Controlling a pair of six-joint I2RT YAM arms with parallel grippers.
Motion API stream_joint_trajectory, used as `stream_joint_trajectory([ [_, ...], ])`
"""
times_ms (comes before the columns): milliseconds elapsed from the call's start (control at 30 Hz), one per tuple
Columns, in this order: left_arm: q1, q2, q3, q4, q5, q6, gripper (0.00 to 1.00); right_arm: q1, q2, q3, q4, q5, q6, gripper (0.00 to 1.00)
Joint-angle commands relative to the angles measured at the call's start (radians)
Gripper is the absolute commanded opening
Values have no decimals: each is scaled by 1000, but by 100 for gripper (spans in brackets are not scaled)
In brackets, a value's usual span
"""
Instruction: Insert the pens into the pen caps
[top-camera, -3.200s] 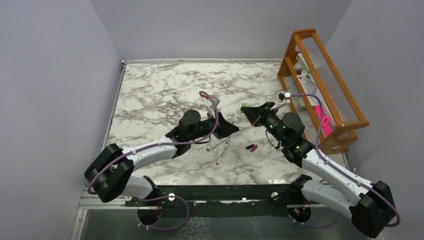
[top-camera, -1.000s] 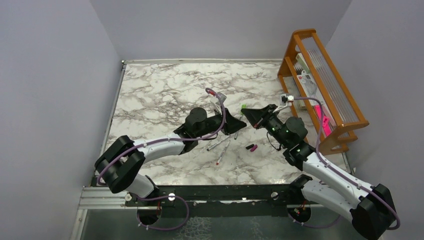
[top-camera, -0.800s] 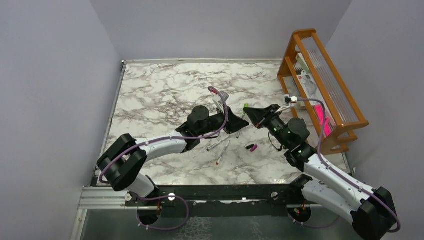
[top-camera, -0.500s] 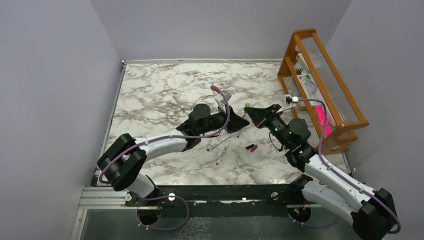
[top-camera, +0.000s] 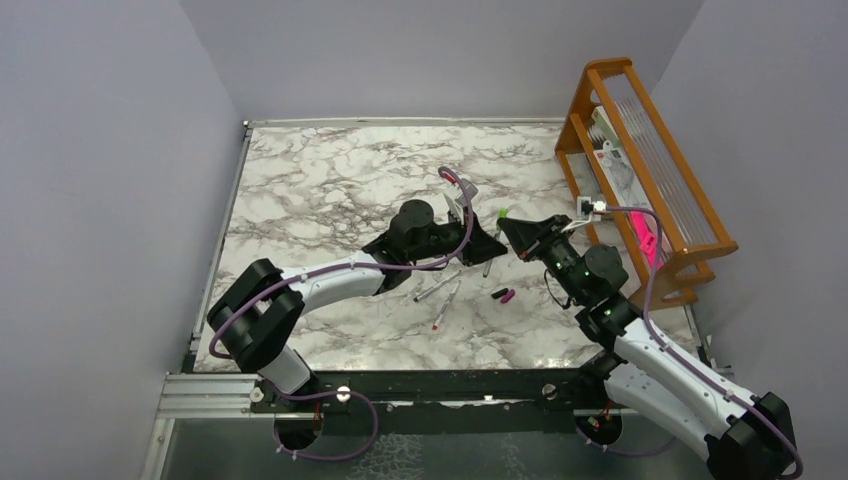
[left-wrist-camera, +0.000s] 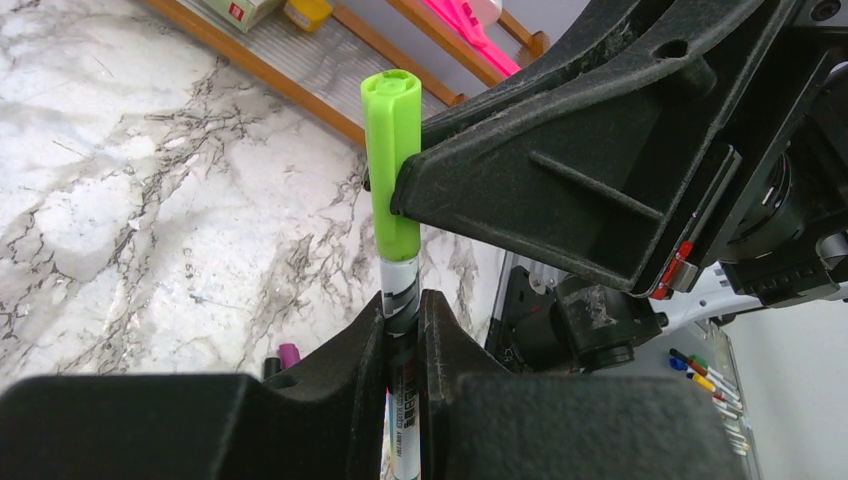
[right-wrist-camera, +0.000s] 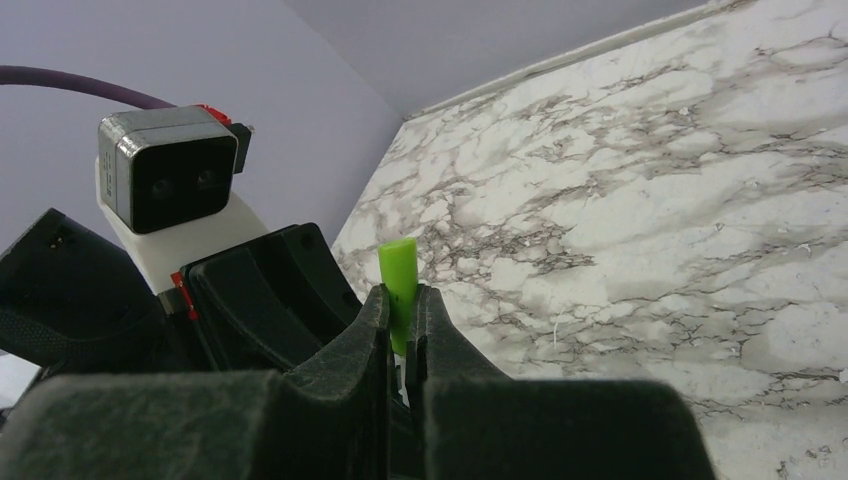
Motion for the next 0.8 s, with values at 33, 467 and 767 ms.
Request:
stream_joint_trajectory([
  [33,30,-10,116,176,-114,4,0,46,8,-54,-179,-214,11,1],
  [467,109,-40,137,169,-83,-25,0,46,-16,-93,-182,-333,-65,1],
  [767,109,-16,163,169,-56,-34,0,46,-23,-118,-175,-359,-68,1],
])
